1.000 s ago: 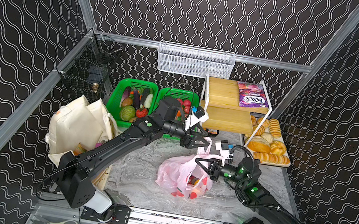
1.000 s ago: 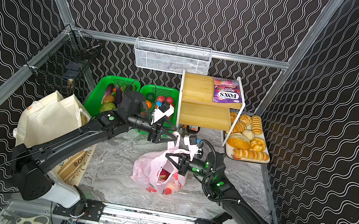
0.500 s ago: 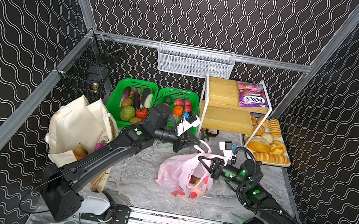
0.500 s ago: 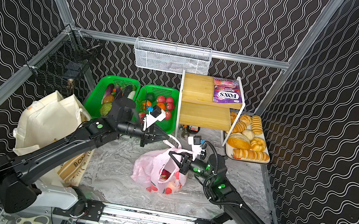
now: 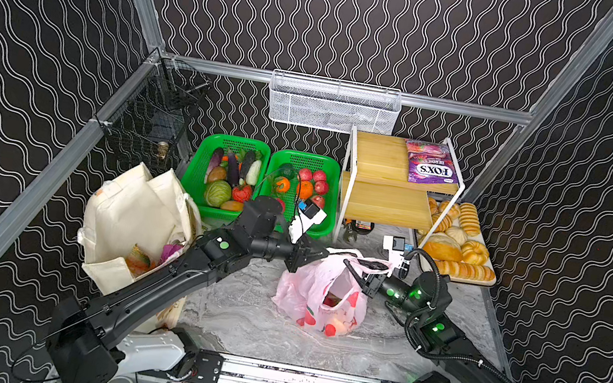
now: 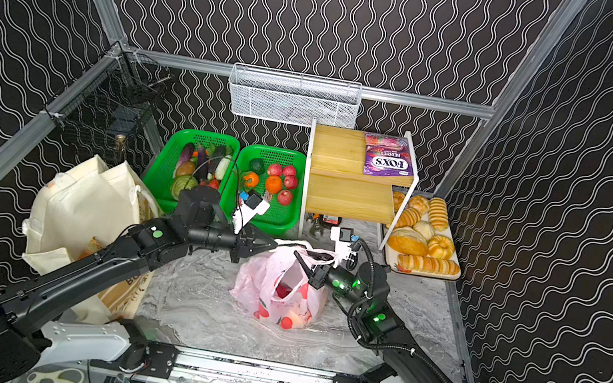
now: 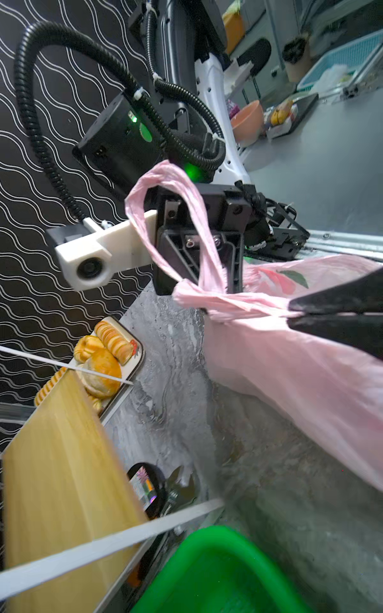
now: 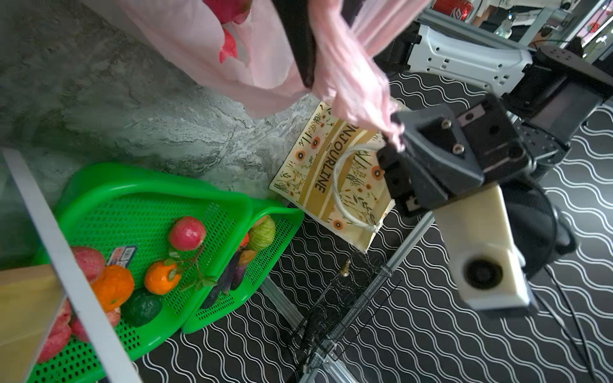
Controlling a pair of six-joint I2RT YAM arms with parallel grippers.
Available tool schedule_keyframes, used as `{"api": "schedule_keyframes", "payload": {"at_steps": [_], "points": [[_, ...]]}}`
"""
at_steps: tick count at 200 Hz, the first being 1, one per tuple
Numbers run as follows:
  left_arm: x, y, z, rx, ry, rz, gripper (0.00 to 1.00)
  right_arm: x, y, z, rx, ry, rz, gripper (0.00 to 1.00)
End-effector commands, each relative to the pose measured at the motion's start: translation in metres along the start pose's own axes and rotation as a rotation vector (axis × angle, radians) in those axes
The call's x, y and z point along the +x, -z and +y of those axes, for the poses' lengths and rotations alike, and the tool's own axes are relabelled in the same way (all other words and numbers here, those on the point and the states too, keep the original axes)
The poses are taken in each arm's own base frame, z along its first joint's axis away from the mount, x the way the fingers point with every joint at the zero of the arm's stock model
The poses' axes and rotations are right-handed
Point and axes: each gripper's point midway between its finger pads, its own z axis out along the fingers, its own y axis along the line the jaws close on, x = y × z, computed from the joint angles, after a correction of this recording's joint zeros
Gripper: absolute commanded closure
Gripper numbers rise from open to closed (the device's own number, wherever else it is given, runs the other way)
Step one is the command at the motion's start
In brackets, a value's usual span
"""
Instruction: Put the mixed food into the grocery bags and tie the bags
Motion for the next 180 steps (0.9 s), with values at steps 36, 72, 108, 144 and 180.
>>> {"api": "schedule_keyframes", "payload": {"at_steps": [36,72,108,144,180], "points": [[0.02,-0.014,-0.013,0.06,0.162,0.009,1.0,-0.026,0.001,-0.01,0.074,-0.114,-0.118,0.91],[0.041,-0.04,-0.017,0.098,0.236,0.066,1.0,-0.02,-0.002,-0.005,0.063,-0.105,-0.056,0.87],[0.05,-0.057,-0.008,0.067,0.268,0.078,1.0,-0.009,0.002,-0.006,0.067,-0.108,-0.019,0.8],[0.053,-0.066,0.004,0.022,0.291,0.068,1.0,-0.001,0.009,-0.01,0.103,-0.083,0.016,0.69],[0.056,-0.069,0.011,0.001,0.305,0.063,1.0,0.01,0.014,-0.015,0.145,-0.042,0.079,0.58]]}}
